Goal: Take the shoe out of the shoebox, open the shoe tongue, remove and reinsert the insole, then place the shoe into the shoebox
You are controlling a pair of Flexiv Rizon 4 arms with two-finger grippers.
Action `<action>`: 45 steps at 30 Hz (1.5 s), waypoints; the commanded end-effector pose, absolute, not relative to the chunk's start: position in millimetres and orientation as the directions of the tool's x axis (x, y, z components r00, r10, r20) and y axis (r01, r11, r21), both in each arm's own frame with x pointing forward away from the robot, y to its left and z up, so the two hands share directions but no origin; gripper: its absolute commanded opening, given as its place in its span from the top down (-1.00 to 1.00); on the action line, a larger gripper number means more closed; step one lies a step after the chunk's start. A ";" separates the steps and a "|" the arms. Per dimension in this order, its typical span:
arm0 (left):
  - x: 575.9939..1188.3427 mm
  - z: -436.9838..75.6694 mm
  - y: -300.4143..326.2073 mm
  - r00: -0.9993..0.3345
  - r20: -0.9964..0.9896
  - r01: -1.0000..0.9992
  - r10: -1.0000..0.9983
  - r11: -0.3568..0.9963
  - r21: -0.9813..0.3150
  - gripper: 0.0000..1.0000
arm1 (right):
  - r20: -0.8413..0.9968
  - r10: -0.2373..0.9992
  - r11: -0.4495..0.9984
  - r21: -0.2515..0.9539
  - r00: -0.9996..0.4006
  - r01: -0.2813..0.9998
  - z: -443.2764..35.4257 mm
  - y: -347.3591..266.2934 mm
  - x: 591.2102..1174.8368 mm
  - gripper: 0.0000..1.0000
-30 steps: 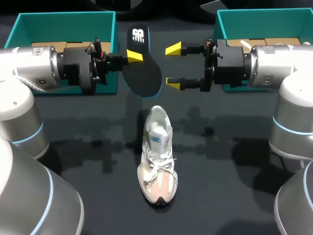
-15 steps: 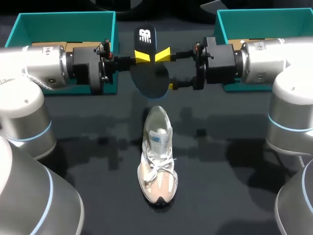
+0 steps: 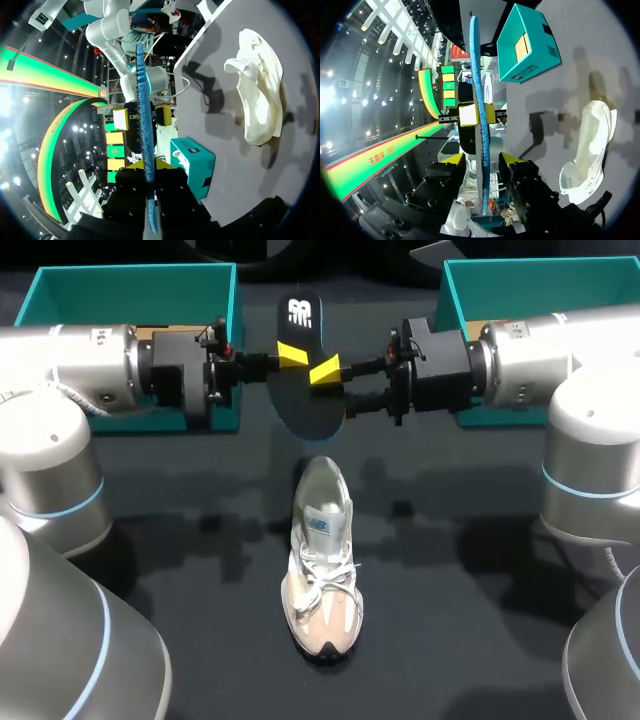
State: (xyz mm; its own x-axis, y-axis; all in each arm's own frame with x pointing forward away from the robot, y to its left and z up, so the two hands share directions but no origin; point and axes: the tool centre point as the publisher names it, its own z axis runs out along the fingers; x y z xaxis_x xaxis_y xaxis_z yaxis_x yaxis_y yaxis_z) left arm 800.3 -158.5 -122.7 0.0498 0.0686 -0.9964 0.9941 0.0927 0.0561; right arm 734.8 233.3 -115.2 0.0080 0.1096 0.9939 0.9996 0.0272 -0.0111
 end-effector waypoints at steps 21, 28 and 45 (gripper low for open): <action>800.4 -125.3 -169.0 0.040 -0.997 0.997 0.068 0.068 0.044 0.23 | 0.995 0.100 0.035 -0.013 0.010 0.999 -119.6 241.5 743.5 1.00; 789.7 -125.3 -139.4 -0.010 -0.989 0.996 0.144 0.090 0.003 -1.00 | 0.996 0.084 0.014 0.027 -0.028 1.000 -121.2 230.1 743.2 1.00; 775.3 -132.8 -108.5 -0.028 -0.964 0.995 0.264 0.104 0.000 -1.00 | 0.996 0.081 -0.048 0.036 -0.032 0.998 -126.7 205.4 744.5 1.00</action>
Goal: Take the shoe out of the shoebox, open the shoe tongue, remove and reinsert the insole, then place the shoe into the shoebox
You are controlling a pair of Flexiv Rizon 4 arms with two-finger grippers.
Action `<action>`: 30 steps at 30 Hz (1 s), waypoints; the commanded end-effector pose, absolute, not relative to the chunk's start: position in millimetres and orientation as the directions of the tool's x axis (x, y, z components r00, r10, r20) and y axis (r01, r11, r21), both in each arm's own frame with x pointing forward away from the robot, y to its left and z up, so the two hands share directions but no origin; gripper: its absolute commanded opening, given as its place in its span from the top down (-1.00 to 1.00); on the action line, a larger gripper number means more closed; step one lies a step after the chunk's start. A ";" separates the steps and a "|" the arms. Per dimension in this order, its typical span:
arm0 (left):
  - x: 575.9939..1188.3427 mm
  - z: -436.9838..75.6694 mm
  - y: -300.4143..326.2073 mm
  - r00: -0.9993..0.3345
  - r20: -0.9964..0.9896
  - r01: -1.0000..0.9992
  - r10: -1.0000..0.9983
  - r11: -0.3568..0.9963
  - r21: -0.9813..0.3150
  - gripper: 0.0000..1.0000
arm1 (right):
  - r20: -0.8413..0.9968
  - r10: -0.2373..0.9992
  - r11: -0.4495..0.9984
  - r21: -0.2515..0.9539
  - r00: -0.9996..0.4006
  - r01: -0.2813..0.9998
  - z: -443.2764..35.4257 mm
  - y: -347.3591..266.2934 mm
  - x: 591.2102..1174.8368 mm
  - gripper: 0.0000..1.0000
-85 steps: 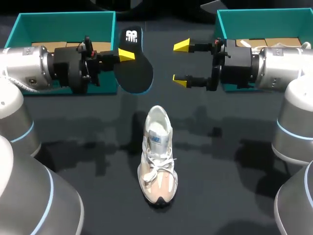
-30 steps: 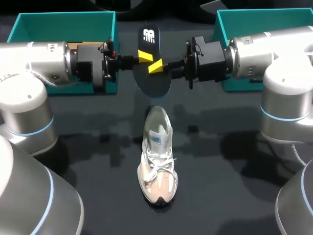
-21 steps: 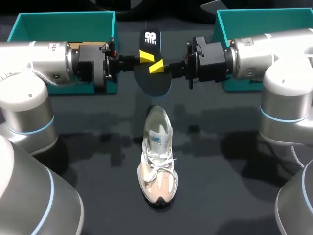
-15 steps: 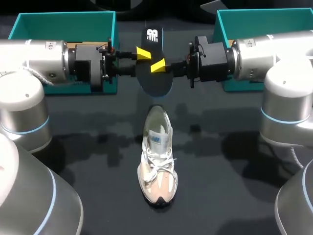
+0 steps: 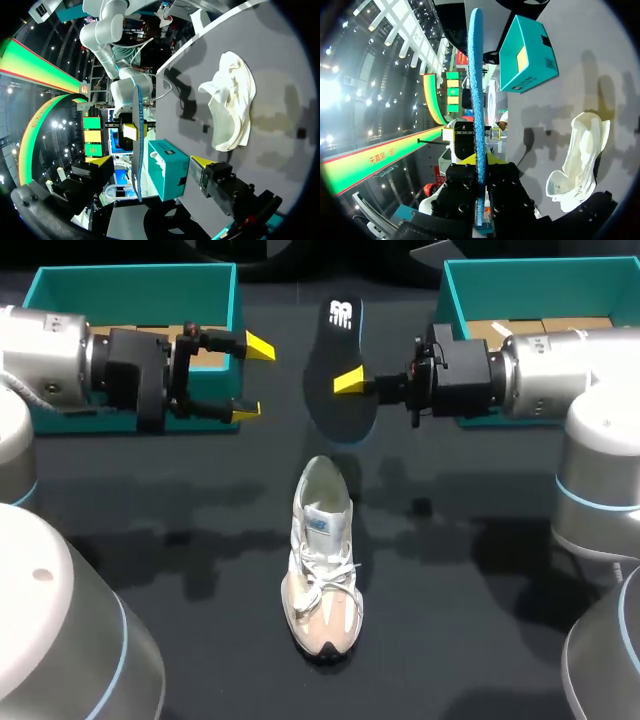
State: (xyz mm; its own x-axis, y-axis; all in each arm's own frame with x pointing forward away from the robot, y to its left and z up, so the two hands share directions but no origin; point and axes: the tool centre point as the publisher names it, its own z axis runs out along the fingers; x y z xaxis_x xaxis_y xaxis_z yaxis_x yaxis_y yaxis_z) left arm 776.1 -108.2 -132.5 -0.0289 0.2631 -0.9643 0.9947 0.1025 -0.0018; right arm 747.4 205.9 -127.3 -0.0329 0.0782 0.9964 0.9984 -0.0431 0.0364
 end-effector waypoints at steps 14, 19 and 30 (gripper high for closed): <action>777.7 -140.6 -78.4 -0.644 -0.622 0.765 0.445 0.383 -0.518 -1.00 | 0.979 0.099 -0.117 0.187 -0.176 0.975 -126.2 190.8 758.8 1.00; 769.0 -145.2 -71.3 -0.610 -0.608 0.786 0.509 0.489 -0.379 -1.00 | 0.976 0.108 -0.117 0.201 -0.189 0.972 -128.4 191.2 764.4 1.00; 762.9 -150.5 -83.8 -0.683 -0.516 0.730 0.517 0.510 -0.455 -1.00 | 0.976 0.108 -0.117 0.201 -0.189 0.972 -128.4 191.2 764.4 1.00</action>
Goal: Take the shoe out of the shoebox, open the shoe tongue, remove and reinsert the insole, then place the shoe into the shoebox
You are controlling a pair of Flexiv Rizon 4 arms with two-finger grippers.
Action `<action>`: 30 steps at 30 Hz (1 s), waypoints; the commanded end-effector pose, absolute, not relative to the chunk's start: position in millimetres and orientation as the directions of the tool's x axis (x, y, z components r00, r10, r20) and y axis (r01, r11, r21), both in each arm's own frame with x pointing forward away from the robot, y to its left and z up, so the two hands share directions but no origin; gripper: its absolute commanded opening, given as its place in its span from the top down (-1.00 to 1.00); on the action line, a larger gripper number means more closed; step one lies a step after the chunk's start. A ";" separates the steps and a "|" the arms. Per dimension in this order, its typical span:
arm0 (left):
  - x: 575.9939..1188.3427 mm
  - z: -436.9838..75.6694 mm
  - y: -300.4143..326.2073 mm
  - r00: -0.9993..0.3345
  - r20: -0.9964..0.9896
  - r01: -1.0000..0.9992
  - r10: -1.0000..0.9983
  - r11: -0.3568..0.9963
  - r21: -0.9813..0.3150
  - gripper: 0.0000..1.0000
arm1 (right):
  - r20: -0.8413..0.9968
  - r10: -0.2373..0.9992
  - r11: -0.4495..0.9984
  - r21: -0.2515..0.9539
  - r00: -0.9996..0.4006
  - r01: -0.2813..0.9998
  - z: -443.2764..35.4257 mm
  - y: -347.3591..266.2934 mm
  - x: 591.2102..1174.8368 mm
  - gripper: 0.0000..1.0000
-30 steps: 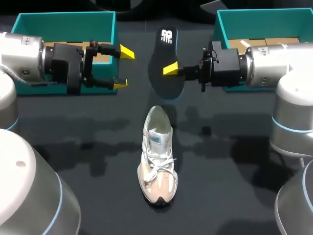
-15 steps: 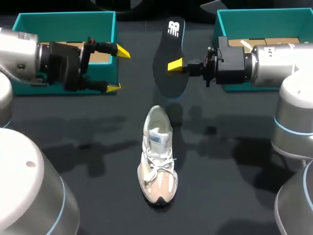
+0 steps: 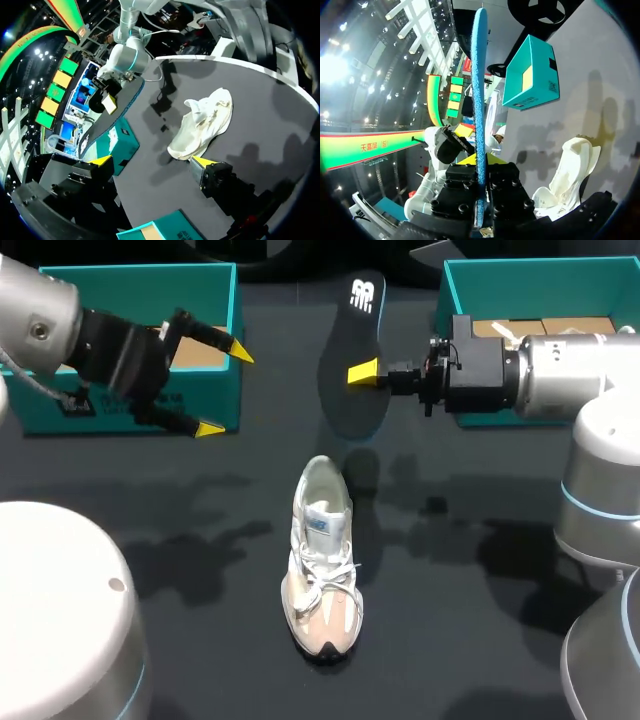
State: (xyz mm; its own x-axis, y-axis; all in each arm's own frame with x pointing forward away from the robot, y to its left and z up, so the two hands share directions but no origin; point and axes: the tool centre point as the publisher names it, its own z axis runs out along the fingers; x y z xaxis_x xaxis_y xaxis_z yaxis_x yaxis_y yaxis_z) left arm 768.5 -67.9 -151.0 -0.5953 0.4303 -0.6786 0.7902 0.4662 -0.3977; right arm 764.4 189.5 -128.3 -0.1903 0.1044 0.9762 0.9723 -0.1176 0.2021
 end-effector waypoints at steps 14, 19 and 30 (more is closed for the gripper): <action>737.2 -200.0 -48.4 -0.898 -0.155 0.406 0.412 0.636 -0.656 -1.00 | 0.907 0.141 -0.172 0.418 -0.397 0.892 -137.4 199.8 773.2 1.00; 733.5 -216.3 -42.8 -0.907 -0.144 0.400 0.396 0.701 -0.590 -1.00 | 0.907 0.141 -0.172 0.418 -0.397 0.892 -137.4 199.8 773.2 1.00; 726.9 -236.1 -54.8 -0.922 -0.107 0.365 0.372 0.744 -0.560 -1.00 | 0.878 0.168 -0.240 0.477 -0.447 0.846 -142.1 202.1 776.4 1.00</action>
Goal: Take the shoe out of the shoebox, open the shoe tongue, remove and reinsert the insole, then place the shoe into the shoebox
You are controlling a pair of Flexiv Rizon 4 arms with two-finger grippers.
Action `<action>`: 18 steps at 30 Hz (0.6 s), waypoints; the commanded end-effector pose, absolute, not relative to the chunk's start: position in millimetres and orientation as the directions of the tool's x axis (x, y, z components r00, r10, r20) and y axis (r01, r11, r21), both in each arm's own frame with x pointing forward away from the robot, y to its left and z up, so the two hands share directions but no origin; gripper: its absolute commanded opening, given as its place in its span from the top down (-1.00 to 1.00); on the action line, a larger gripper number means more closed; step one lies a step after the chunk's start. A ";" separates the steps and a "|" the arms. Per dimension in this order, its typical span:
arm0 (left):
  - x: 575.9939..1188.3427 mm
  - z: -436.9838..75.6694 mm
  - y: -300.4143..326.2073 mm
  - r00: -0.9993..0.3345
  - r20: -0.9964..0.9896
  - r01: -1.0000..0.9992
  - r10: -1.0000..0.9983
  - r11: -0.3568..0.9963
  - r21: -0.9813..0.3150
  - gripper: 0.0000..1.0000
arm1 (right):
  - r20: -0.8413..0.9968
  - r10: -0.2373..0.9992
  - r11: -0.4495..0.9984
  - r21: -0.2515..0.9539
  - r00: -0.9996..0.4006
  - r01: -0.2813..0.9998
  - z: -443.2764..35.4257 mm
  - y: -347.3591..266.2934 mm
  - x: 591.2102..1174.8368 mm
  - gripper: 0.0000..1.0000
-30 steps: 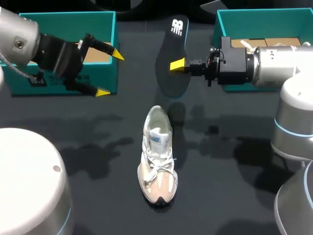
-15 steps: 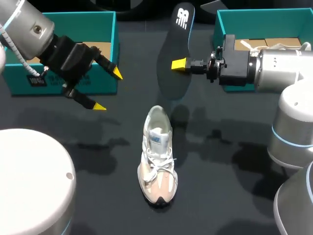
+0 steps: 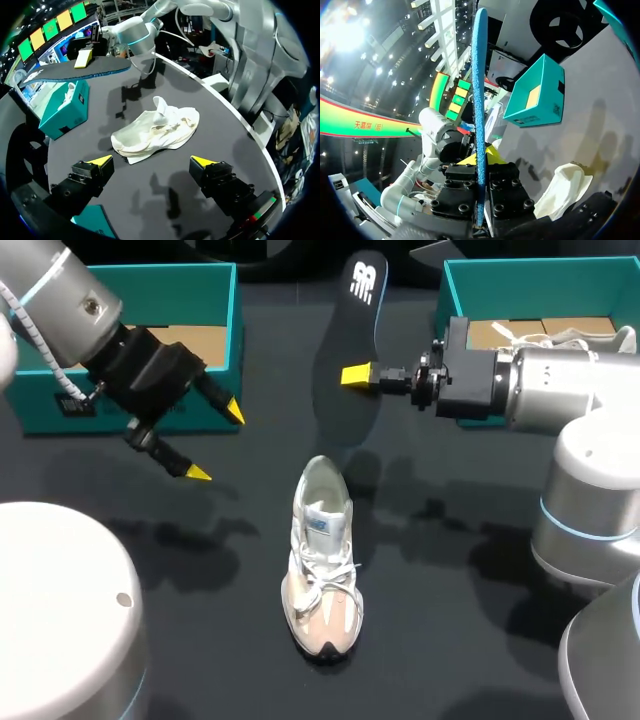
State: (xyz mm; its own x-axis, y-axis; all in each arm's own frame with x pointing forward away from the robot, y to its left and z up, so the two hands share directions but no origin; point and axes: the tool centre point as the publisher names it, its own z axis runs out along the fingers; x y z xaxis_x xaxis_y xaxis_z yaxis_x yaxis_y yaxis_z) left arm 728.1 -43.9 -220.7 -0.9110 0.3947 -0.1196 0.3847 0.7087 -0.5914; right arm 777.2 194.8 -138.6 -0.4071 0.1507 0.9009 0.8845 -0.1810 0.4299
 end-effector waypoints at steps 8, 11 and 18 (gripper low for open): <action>727.9 -255.0 -52.3 -0.958 -0.032 0.255 0.285 0.793 -0.554 -1.00 | 0.769 0.278 -0.295 0.639 -0.576 0.710 -160.4 209.4 782.3 1.00; 727.9 -255.0 -52.3 -0.958 -0.032 0.255 0.285 0.793 -0.554 -1.00 | 0.765 0.288 -0.309 0.643 -0.576 0.701 -165.2 206.6 781.6 1.00; 727.9 -255.0 -52.3 -0.958 -0.032 0.255 0.285 0.793 -0.554 -1.00 | 0.765 0.288 -0.309 0.643 -0.576 0.701 -165.2 206.6 781.6 1.00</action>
State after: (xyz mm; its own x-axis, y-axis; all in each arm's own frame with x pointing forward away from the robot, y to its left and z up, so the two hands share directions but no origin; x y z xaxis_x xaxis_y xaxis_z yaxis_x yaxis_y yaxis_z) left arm 727.9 -52.1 -254.6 -0.9579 0.2852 -0.0326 0.2545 0.7913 -0.5559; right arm 783.1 203.7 -164.3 -0.5776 0.2849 0.7650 0.7067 -0.2946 0.6432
